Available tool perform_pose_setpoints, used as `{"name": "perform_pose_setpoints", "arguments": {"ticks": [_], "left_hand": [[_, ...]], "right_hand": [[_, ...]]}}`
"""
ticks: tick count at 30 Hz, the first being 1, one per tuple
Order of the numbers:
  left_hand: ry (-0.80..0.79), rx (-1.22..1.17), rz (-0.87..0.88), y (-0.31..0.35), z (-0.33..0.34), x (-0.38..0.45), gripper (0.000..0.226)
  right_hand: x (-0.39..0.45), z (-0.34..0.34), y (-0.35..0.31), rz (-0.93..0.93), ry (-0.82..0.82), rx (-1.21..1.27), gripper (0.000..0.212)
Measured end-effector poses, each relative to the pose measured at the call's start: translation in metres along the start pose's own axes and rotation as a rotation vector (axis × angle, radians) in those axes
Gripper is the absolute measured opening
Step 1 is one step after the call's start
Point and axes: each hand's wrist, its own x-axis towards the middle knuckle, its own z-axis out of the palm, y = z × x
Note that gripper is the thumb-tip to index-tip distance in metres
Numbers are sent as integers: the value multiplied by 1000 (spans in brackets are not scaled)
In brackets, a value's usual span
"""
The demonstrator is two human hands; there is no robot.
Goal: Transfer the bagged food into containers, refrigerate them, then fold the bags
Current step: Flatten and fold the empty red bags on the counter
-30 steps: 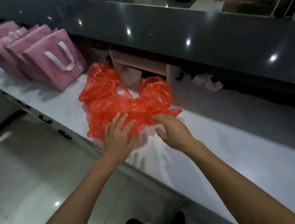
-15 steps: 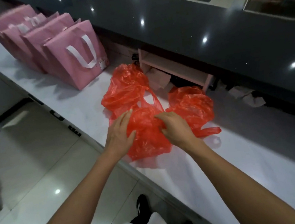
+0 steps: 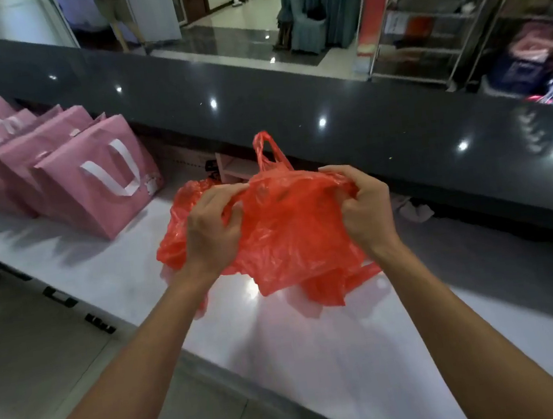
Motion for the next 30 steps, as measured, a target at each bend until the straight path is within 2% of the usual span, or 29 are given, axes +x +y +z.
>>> {"name": "perform_pose_setpoints", "arguments": {"ticks": [5, 8, 15, 18, 20, 23, 25, 27, 30], "left_hand": [[-59, -102, 195, 63, 42, 16, 24], [-126, -177, 262, 107, 83, 6, 26], [-453, -234, 421, 188, 184, -58, 41], [-595, -174, 474, 204, 223, -95, 47], [-662, -96, 506, 208, 248, -118, 51], [-743, 27, 543, 207, 276, -142, 64], [-750, 86, 536, 209, 282, -153, 72], [-690, 141, 528, 214, 278, -161, 68], [-586, 133, 508, 220, 270, -174, 62]], "right_hand": [[-15, -92, 15, -18, 114, -45, 40], [-49, -150, 41, 38, 193, -118, 41], [-167, -253, 125, 299, 252, -254, 51], [-207, -275, 155, 419, 182, -343, 47], [-227, -282, 172, 480, 53, -431, 62], [-246, -285, 186, 391, -155, -586, 79], [-254, -278, 189, 332, -207, -666, 71], [-258, -270, 195, 320, -205, -726, 58], [-264, -260, 215, 437, -264, -763, 47]]}}
